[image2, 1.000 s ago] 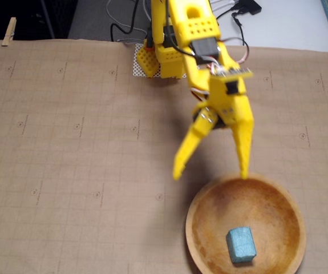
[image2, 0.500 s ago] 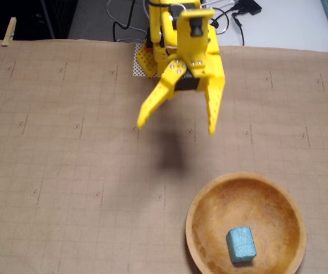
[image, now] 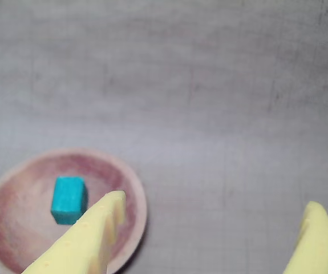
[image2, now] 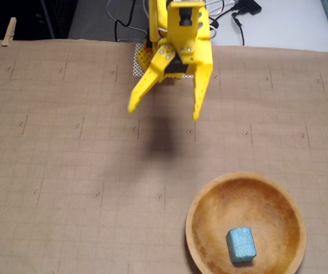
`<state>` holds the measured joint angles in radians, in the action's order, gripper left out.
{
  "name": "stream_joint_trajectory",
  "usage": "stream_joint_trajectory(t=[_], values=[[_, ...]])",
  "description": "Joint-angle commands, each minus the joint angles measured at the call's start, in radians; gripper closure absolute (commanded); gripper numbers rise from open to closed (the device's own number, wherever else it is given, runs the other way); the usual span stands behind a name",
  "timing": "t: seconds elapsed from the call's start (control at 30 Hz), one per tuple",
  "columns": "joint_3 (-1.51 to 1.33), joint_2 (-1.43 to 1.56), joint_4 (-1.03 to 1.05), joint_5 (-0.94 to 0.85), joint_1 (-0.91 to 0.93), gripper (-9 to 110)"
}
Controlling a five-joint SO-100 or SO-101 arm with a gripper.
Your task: Grasp a blue block and put it in the bowl.
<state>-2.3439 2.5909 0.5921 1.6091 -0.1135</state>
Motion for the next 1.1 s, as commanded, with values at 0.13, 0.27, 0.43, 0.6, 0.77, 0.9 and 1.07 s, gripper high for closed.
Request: stream_joint_trajectory(t=[0.13, 0.27, 0.43, 0.6, 0.77, 0.9, 1.07], values=[[0.066, 0.121, 0.097, 0.005, 0.034, 89], [0.061, 0.16, 0.158, 0.006, 0.035, 96], [-0.026, 0.224, 0.222, -0.005, 0.025, 102], [-0.184, 0.382, 0.232, -0.008, 0.032, 105], [-0.285, 0.509, 0.233, -0.008, 0.032, 105], [-0.334, 0.563, 0.244, -0.008, 0.034, 105], [-0.405, 0.606, 0.244, -0.008, 0.034, 105]])
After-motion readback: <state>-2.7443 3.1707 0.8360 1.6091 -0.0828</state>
